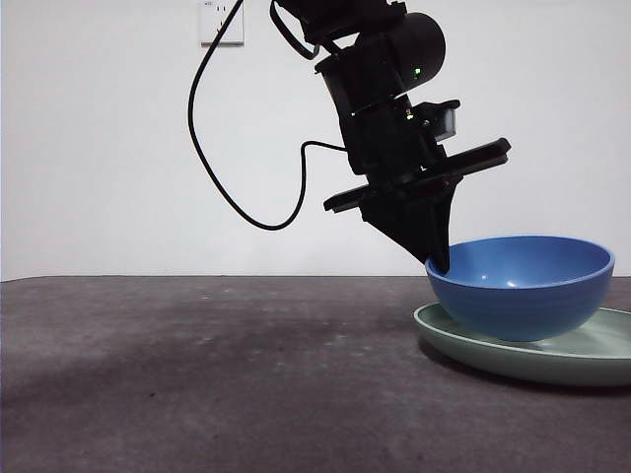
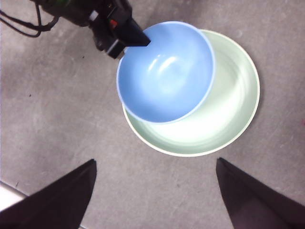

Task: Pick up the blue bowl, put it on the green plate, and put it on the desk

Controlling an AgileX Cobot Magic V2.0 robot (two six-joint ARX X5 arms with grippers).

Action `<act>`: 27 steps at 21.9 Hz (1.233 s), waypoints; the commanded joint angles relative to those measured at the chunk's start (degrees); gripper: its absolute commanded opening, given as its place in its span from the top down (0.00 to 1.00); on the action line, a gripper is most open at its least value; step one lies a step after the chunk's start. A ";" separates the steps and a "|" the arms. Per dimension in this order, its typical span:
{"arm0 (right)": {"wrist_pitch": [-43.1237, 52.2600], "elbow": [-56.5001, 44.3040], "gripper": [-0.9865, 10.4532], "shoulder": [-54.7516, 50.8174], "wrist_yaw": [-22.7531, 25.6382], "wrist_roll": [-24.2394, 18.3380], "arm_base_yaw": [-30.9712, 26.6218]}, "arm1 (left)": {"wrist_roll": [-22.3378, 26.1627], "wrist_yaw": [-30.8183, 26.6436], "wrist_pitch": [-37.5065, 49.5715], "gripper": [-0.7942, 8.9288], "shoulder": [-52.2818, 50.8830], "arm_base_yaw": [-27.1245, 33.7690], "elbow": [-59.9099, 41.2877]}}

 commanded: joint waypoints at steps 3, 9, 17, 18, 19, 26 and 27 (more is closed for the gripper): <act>0.24 1.03 0.56 0.26 0.11 0.61 0.11 | -0.13 0.28 0.44 0.90 3.41 -1.01 2.14; 0.22 1.03 0.56 0.24 0.09 0.61 0.13 | -0.13 0.26 0.70 0.88 4.52 -2.16 2.14; 0.13 1.03 0.56 0.24 0.11 0.61 0.11 | -0.09 0.26 -2.16 0.68 4.46 -2.27 5.66; 0.15 1.03 0.56 0.24 0.11 0.61 0.11 | -0.02 0.26 -3.04 0.68 4.28 -2.12 6.54; 0.15 1.03 0.56 0.24 0.09 0.61 0.13 | 0.42 0.26 -4.15 0.68 4.00 -1.86 7.58; 0.24 1.03 0.56 0.26 0.26 0.59 0.11 | -1.18 0.26 -4.57 0.68 -8.28 2.89 8.50; 0.24 1.03 0.56 0.26 0.26 0.59 0.11 | -1.20 0.26 -4.92 0.68 -10.97 3.80 8.50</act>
